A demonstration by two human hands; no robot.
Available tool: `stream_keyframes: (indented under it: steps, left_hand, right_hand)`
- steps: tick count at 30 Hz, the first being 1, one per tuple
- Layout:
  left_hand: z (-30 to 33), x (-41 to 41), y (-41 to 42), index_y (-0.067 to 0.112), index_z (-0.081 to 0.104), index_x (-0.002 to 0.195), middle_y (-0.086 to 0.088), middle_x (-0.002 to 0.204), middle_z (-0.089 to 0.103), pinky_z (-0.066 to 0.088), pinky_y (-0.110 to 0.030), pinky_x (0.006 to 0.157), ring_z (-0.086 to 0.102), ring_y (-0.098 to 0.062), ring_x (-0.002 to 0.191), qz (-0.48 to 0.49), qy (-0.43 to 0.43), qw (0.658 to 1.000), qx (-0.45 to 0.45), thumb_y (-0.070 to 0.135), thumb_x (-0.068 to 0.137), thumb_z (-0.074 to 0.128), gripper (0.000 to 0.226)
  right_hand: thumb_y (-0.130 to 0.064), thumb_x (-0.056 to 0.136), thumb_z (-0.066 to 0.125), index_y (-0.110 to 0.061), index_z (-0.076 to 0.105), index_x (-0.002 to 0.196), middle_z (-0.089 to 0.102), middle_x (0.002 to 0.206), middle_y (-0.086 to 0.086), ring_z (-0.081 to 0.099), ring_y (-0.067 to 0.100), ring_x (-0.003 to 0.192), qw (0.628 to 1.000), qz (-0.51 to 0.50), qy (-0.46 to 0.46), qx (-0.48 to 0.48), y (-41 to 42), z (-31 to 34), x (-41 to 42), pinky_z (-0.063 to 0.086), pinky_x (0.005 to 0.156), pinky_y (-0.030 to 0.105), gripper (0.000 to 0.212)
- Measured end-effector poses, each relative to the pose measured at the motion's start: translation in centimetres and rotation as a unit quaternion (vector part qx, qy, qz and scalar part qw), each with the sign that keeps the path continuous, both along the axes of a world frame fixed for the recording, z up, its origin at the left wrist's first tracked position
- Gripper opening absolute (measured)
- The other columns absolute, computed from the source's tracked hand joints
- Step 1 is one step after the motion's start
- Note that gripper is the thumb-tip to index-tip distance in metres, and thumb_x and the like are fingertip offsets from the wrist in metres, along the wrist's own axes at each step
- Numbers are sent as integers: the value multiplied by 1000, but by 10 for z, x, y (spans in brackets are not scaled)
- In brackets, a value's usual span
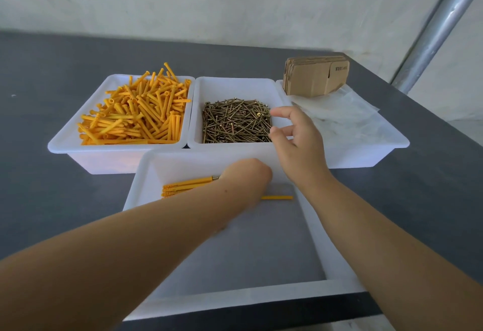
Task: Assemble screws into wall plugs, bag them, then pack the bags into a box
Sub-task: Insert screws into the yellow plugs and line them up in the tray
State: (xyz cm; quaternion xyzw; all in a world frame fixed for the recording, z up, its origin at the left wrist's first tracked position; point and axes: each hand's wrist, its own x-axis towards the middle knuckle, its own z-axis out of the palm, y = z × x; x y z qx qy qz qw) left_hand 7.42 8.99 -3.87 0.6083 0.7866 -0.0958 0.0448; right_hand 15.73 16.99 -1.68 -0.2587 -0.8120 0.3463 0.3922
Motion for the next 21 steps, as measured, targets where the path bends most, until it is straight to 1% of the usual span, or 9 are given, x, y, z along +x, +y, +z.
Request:
stream_keyframes:
  steps: [3, 5, 8, 10, 13, 14, 17, 19, 21]
  left_hand:
    - [-2, 4, 3, 9, 61, 100, -10, 103, 64, 40, -32, 66, 63, -30, 98, 1, -8, 1000, 19, 7, 91, 56, 11]
    - [-4, 6, 3, 11, 58, 94, -8, 100, 65, 39, -32, 65, 63, -28, 95, 4, -10, 999, 30, 7, 92, 55, 6]
    - [-2, 7, 0, 10, 60, 102, -9, 105, 63, 41, -32, 67, 63, -29, 99, 23, -34, 998, 54, 9, 92, 55, 10]
    - [10, 6, -2, 10, 57, 97, -8, 104, 63, 42, -33, 70, 62, -29, 100, 24, -56, 994, 91, 14, 92, 58, 6]
    - [47, -6, -10, 14, 52, 71, 2, 74, 61, 51, -34, 71, 65, -24, 86, 24, -92, 984, 149, 25, 88, 64, 23]
    - [60, -15, -14, 18, 56, 68, 4, 69, 61, 55, -35, 73, 67, -22, 82, 41, -105, 980, 161, 25, 87, 64, 22]
    - [84, -55, -31, 20, 71, 88, -2, 90, 70, 58, -40, 77, 67, -26, 85, 135, -105, 950, 263, 20, 88, 62, 9]
    - [83, -87, -44, 20, 72, 103, -8, 108, 69, 55, -42, 79, 63, -34, 97, 212, -52, 911, 351, 14, 89, 57, 22]
    - [74, -114, -55, 20, 69, 113, -14, 117, 64, 51, -46, 80, 58, -40, 106, 295, -34, 882, 366, 7, 87, 53, 34]
  right_hand:
    - [-16, 91, 56, -25, 61, 121, 64, 104, -5, 60, 1, 85, 1000, 7, -8, -2, -2, -2, -1, 38, 74, 2, 32]
    - [-15, 91, 56, -24, 61, 122, 63, 107, -6, 59, 0, 84, 1000, 10, -16, 2, -2, -3, -1, 38, 74, 2, 32]
    - [-14, 91, 56, -23, 61, 122, 63, 109, -7, 59, -1, 84, 1000, 12, -24, 3, -1, -3, -2, 38, 75, 2, 32]
    - [-14, 92, 56, -24, 61, 121, 64, 109, -6, 59, 0, 83, 1000, 12, -27, 1, 0, -3, -2, 38, 75, 3, 31]
    - [-14, 93, 54, -24, 62, 119, 64, 110, -7, 59, 1, 79, 1000, 11, -23, -8, 1, -3, -3, 41, 75, 10, 28]
    - [-13, 94, 55, -24, 62, 118, 64, 112, -8, 59, 2, 80, 1000, 9, -21, -12, 2, -3, -3, 41, 76, 11, 28]
    - [-13, 94, 55, -25, 62, 118, 64, 109, -8, 59, 2, 83, 999, 6, -23, -23, 3, -5, -3, 39, 74, 4, 28]
    - [-14, 94, 55, -25, 62, 118, 63, 110, -10, 58, 0, 85, 999, 6, -26, -22, 3, -5, -4, 38, 74, 2, 28]
    - [-13, 93, 54, -25, 63, 117, 63, 111, -11, 57, -1, 85, 1000, 3, -24, -13, 3, -6, -5, 39, 74, 3, 28]
